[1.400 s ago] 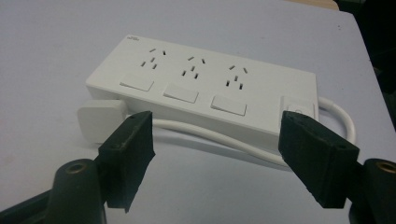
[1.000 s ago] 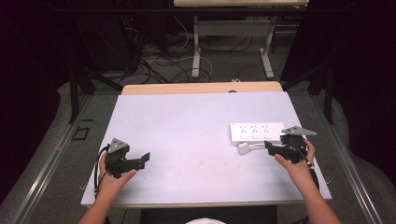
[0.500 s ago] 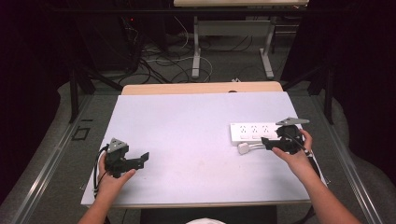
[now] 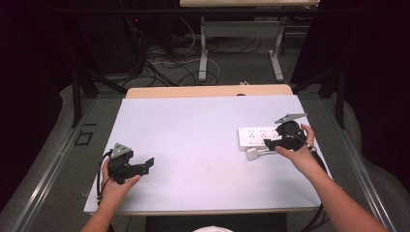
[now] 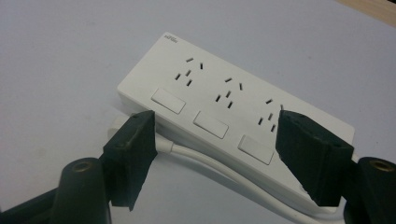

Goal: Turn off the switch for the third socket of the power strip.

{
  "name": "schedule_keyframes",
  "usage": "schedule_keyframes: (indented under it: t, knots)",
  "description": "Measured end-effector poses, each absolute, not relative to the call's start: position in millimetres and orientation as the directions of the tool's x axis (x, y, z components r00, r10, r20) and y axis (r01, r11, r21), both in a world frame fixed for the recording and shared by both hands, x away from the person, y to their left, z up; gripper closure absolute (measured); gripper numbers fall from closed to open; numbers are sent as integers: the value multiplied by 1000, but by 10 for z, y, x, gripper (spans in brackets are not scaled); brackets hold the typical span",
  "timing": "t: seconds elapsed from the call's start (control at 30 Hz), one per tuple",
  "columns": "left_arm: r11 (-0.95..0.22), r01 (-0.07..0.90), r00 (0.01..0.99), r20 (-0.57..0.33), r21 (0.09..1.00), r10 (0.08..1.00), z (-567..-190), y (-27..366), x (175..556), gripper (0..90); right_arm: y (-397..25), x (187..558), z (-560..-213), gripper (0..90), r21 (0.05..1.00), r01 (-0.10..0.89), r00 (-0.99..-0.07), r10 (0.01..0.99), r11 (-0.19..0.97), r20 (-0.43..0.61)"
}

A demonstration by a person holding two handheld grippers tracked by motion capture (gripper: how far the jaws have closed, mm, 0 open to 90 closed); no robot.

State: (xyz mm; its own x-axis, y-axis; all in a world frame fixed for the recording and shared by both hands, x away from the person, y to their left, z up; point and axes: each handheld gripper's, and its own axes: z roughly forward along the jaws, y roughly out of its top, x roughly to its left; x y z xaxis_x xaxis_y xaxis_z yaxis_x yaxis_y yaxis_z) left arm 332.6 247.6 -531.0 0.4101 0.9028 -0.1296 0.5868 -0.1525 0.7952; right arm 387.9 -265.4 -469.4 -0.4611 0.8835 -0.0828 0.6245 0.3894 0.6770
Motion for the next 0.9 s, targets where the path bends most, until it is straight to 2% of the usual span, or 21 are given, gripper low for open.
schedule_keyframes:
  t: [0.53,0.9]
  knots:
    - [-159,591,416,-130,791,900,-5305,2477,3324,102,-2529,4044,-4660,313,629,634,-506,857,449,-101]
    - [-151,594,413,-137,790,900,-5311,2473,3326,109,-2453,4150,-4681,371,600,652,-519,850,463,-93]
